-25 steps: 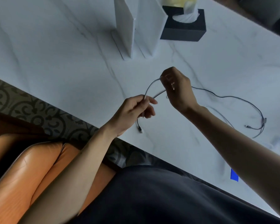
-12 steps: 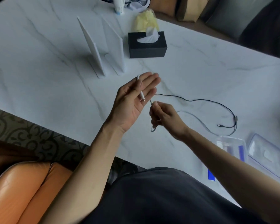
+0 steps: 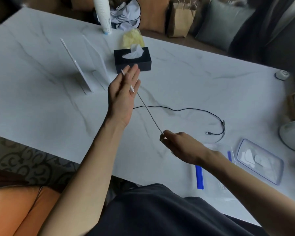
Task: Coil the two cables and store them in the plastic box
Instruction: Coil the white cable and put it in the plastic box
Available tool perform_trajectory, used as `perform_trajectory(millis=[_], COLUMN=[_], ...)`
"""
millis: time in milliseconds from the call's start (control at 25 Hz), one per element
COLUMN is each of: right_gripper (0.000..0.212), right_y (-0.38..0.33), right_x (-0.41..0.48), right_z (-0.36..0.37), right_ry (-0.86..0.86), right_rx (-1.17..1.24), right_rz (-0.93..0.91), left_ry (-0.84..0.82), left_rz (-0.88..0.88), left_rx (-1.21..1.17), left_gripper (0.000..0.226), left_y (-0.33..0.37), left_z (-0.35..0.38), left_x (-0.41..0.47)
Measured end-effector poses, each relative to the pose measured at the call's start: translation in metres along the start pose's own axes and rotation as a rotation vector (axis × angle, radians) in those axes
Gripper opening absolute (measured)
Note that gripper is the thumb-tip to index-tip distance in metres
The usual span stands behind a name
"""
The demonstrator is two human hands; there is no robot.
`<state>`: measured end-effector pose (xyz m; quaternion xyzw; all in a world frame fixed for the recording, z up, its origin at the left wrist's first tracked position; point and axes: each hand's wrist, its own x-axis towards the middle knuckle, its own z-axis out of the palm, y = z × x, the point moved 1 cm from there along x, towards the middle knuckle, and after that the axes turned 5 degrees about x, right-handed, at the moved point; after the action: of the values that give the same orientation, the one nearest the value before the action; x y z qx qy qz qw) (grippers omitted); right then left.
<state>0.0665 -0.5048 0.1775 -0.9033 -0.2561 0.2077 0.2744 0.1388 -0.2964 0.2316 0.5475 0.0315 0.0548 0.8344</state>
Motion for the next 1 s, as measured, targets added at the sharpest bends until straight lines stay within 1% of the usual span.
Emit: perform_trajectory(millis=[80, 160, 200, 320, 400, 520, 680, 840, 920, 1000], right_gripper=[0.026, 0.036, 0.039, 0.031, 0.024, 0.02, 0.024, 0.017, 0.015, 0.017], right_y=[-0.01, -0.025, -0.031, -0.043, -0.048, -0.051, -0.046, -0.049, -0.049, -0.045], right_x=[-0.009, -0.016, -0.018, -0.016, -0.012, 0.0, 0.019, 0.031, 0.038, 0.044], right_z=[-0.023, -0.053, -0.07, -0.11, -0.13, -0.154, -0.174, -0.181, -0.179, -0.172], right_ry=[0.085, 0.249, 0.327, 0.466, 0.521, 0.623, 0.726, 0.729, 0.715, 0.662], right_rx=[-0.089, -0.125, -0.131, -0.06, 0.035, 0.154, 0.294, 0.372, 0.454, 0.521], right_rz=[-0.079, -0.185, -0.218, -0.27, -0.298, -0.306, -0.232, -0.219, -0.201, -0.158], left_ry=[-0.014, -0.074, -0.123, -0.282, -0.387, -0.495, -0.592, -0.626, -0.681, -0.702], left_rz=[0.028, 0.017, -0.003, -0.084, -0.154, -0.236, -0.226, -0.174, -0.145, -0.144], left_rx=[0.179, 0.305, 0.353, 0.48, 0.514, 0.471, 0.294, 0.187, 0.139, 0.03], left_gripper=[0.045, 0.044, 0.043, 0.034, 0.036, 0.034, 0.037, 0.045, 0.044, 0.042], left_y=[-0.006, -0.01, -0.009, -0.004, -0.001, 0.005, 0.015, 0.026, 0.031, 0.037], left_z=[0.004, 0.006, 0.008, 0.021, 0.034, 0.051, 0.063, 0.074, 0.076, 0.079], left_x=[0.005, 0.011, 0.012, 0.01, 0.006, -0.008, -0.027, -0.035, -0.038, -0.04])
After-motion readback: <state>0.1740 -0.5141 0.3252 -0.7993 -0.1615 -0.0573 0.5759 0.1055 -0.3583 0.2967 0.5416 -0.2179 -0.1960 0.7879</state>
